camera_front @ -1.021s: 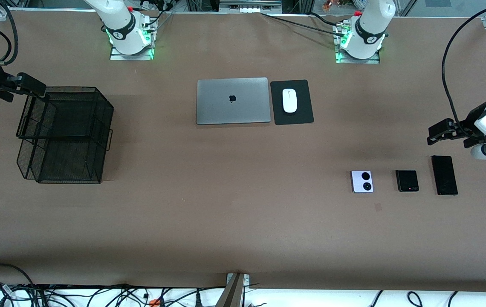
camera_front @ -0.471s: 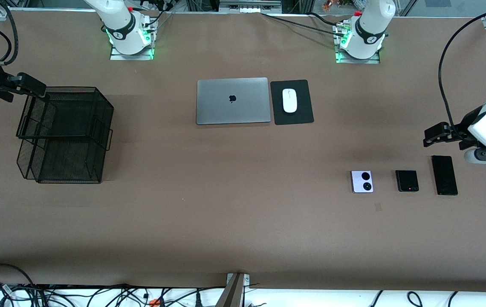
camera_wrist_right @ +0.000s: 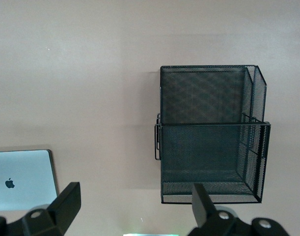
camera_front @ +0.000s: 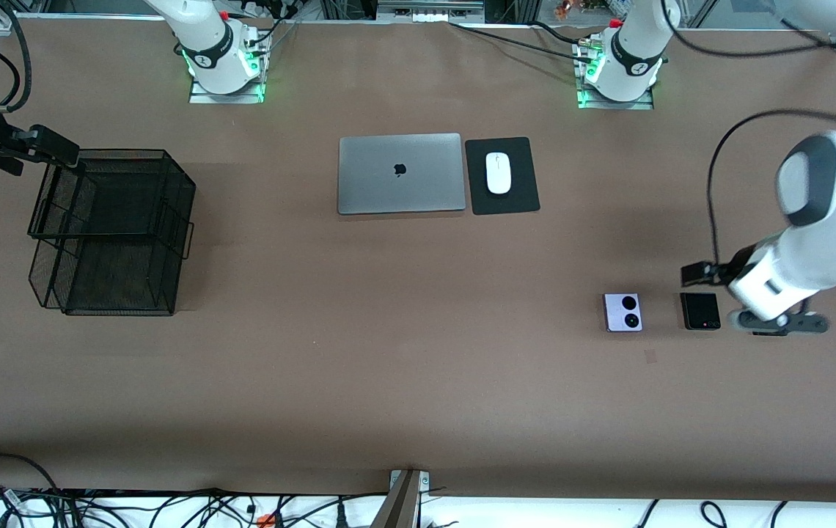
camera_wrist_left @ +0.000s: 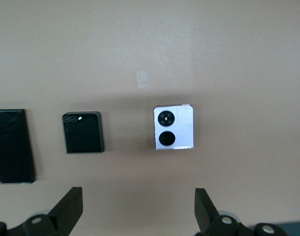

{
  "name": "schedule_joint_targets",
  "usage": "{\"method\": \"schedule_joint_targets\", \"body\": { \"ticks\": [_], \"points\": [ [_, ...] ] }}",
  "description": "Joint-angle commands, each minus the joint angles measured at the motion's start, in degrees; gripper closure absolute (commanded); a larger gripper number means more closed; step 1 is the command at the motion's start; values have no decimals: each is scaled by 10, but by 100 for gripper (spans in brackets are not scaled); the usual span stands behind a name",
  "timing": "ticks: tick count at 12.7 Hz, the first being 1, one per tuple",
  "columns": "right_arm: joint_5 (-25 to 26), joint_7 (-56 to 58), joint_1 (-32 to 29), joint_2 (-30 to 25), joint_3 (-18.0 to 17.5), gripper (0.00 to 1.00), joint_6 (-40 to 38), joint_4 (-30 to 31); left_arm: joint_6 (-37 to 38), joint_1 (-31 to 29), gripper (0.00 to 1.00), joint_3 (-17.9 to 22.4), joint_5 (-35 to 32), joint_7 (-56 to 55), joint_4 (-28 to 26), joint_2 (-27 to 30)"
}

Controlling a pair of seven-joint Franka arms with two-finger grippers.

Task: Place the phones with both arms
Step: 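Lower the left gripper and grasp the white flip phone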

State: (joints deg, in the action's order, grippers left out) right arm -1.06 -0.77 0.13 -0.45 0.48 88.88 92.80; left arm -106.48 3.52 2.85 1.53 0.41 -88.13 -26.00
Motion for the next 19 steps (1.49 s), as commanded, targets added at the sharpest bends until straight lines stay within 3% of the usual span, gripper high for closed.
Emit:
{"method": "schedule_joint_targets", "body": {
  "ticks": [1,4,6,14,19],
  "points": [
    [3,0,0,-2,-1,0,-8,-4,-85,3,0,-13,11,-42,-19,-46],
    [3,0,0,-2,-1,0,-8,-4,-223,3,0,-27,15,-53,-93,-60],
    [3,0,0,-2,-1,0,-8,-4,-268,7,0,-31,15,-89,-112,-79],
    [2,0,0,-2,-1,0,-8,-3,-298,15,0,-31,5,-95,-136,-107],
    [2,-1,0,-2,-1,0,-20,-3,-359,15,0,-31,3,-89,-165,-118]
  ]
}}
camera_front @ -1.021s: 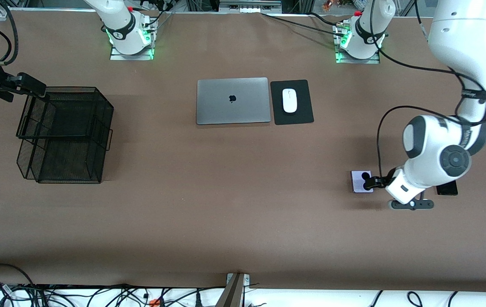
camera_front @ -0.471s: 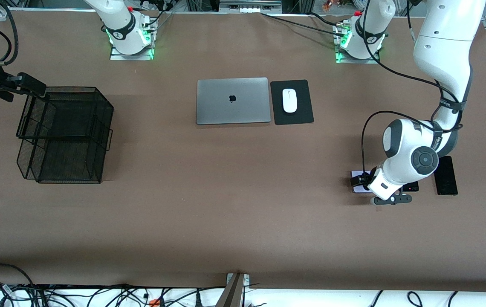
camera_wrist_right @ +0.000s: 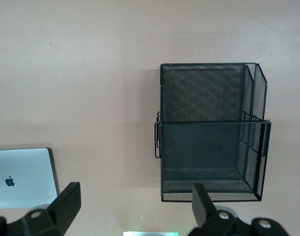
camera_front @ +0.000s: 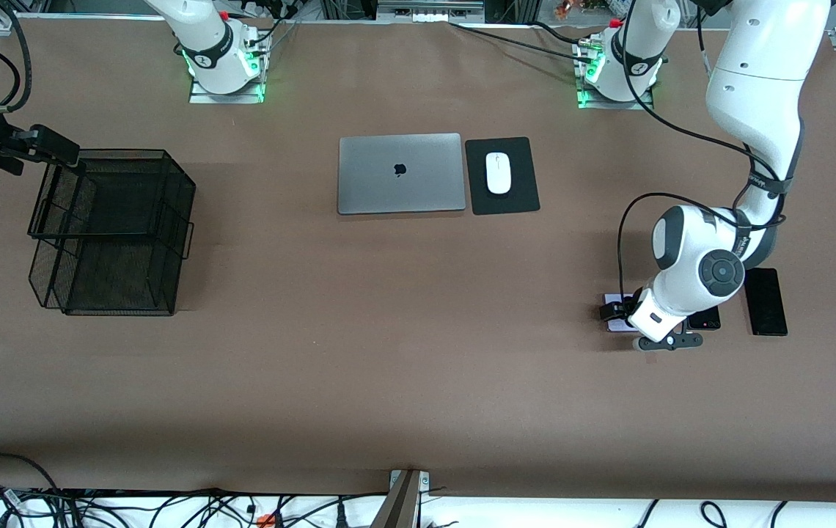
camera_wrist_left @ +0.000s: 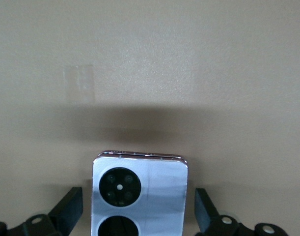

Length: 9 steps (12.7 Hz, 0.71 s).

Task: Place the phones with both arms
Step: 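Lower the left gripper and grasp the white flip phone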

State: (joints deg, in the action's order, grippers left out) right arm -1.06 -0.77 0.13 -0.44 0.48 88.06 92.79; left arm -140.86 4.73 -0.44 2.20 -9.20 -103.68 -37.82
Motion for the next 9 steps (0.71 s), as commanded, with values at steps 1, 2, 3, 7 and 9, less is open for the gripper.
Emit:
{"method": "schedule_joint_targets", "body": {
  "ticks": [1,2,3,7,9],
  "points": [
    [2,-1,0,-2,-1,0,-11,-3,-15,2,0,2,-3,8,-9,0],
    [2,-1,0,-2,-1,0,-12,-3,-15,2,0,2,-3,8,-9,-1],
    [2,-1,0,-2,-1,0,-13,-3,-15,1,0,2,-3,9,-9,-1],
    [2,-1,0,-2,-1,0,-12,-4,-16,0,15,2,-3,10,-7,-3],
    [1,-1,0,-1,-1,0,-9,-4,-16,0,53,2,-3,10,-2,-3]
  ]
}}
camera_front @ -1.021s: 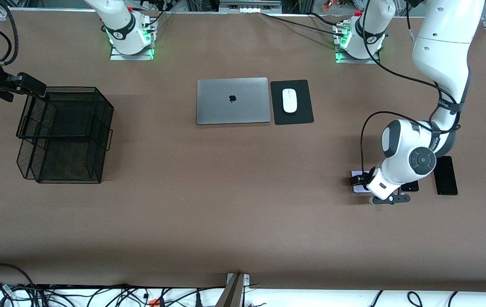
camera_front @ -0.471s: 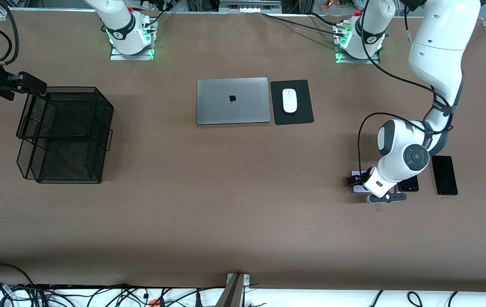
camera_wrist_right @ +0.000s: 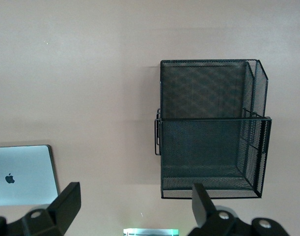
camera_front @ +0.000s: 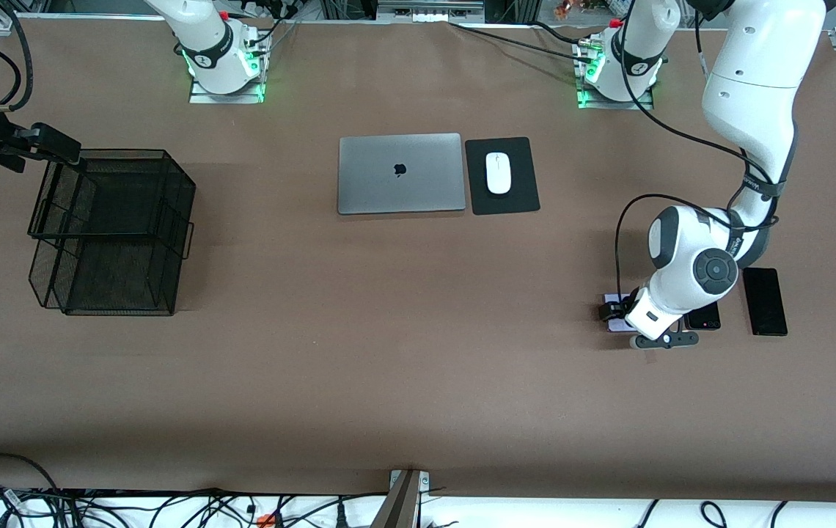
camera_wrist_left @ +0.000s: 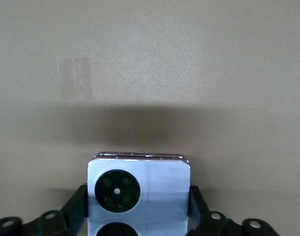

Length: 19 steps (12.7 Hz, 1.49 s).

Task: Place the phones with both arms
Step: 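Lower the left gripper and grasp the white flip phone, then carry the white phone with the left gripper to the table middle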

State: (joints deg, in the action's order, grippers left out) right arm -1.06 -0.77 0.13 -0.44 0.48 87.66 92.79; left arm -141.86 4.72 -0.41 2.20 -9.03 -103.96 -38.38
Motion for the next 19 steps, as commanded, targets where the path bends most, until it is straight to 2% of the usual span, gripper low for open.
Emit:
{"method": "schedule_joint_targets", "body": {
  "ticks": [1,2,5,7,9,10,12,15,19],
  "points": [
    [1,-1,0,-1,-1,0,-6,-4,-5,0,69,1,-3,9,4,2],
    [1,-1,0,-1,-1,0,-6,-4,-6,-1,78,1,-3,9,6,5],
    [0,-1,0,-1,-1,0,-6,-3,14,3,79,-4,7,-5,39,44],
    [0,-1,-2,1,-1,0,-6,-4,54,3,79,-37,8,-54,90,49],
    [0,-1,-2,1,-1,0,-7,-4,144,13,80,-76,7,-125,173,46],
    [0,-1,-2,2,-1,0,-8,-4,195,27,85,-78,7,-156,219,38],
    [0,-1,-2,2,-1,0,-8,-4,248,82,85,-78,8,-219,277,19],
    [0,-1,-2,2,-1,0,-9,-4,247,151,85,-75,8,-317,367,-27],
    [1,0,-2,3,0,0,-13,-4,241,231,86,-68,4,-392,458,-105]
  ]
}}
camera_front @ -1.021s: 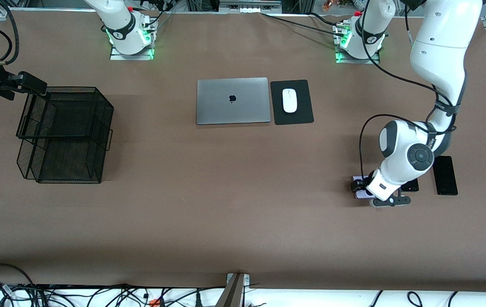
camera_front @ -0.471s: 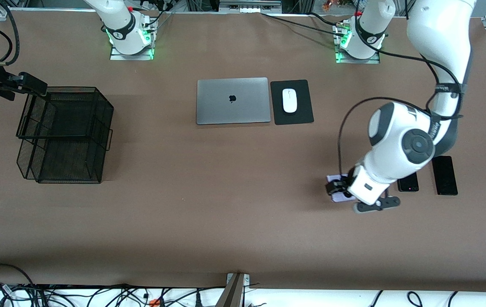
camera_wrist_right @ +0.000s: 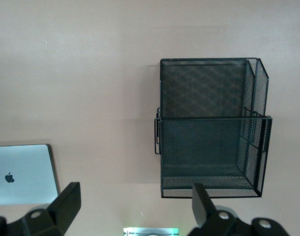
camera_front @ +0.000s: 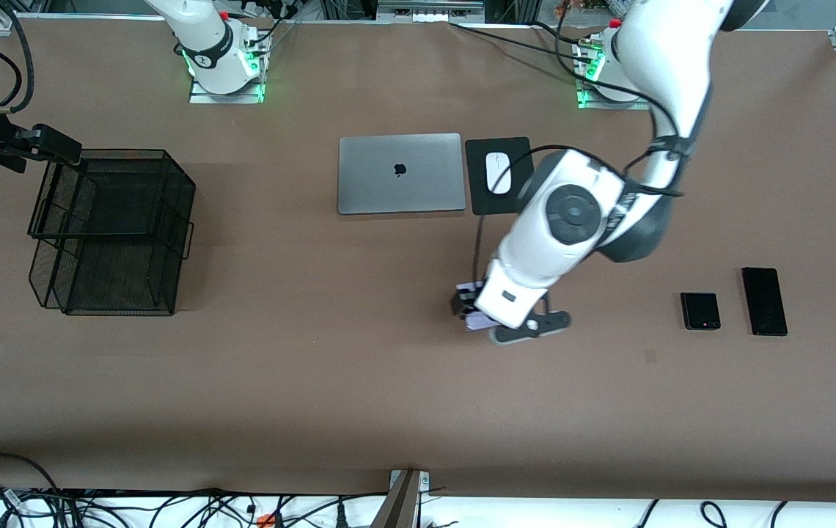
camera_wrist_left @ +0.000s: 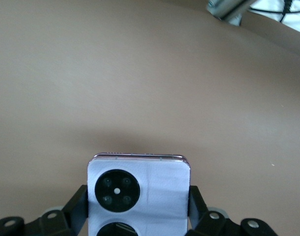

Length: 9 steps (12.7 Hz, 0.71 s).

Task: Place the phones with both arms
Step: 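Carry the white phone with the left gripper to the table middle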

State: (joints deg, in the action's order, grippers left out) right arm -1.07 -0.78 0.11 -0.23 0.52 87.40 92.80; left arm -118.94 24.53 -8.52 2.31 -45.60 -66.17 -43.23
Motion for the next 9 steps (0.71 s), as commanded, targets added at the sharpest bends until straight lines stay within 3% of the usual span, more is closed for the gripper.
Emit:
{"method": "schedule_joint_targets", "body": {
  "ticks": [1,6,9],
  "points": [
    [1,2,-2,2,-2,0,-10,-3,-1,53,86,16,2,-56,96,-78],
    [-3,1,3,24,-3,0,-4,-5,-64,165,90,102,1,-110,101,-138],
    [-3,1,3,33,-3,0,-5,-11,-113,181,90,105,1,-117,100,-177]
  ]
}}
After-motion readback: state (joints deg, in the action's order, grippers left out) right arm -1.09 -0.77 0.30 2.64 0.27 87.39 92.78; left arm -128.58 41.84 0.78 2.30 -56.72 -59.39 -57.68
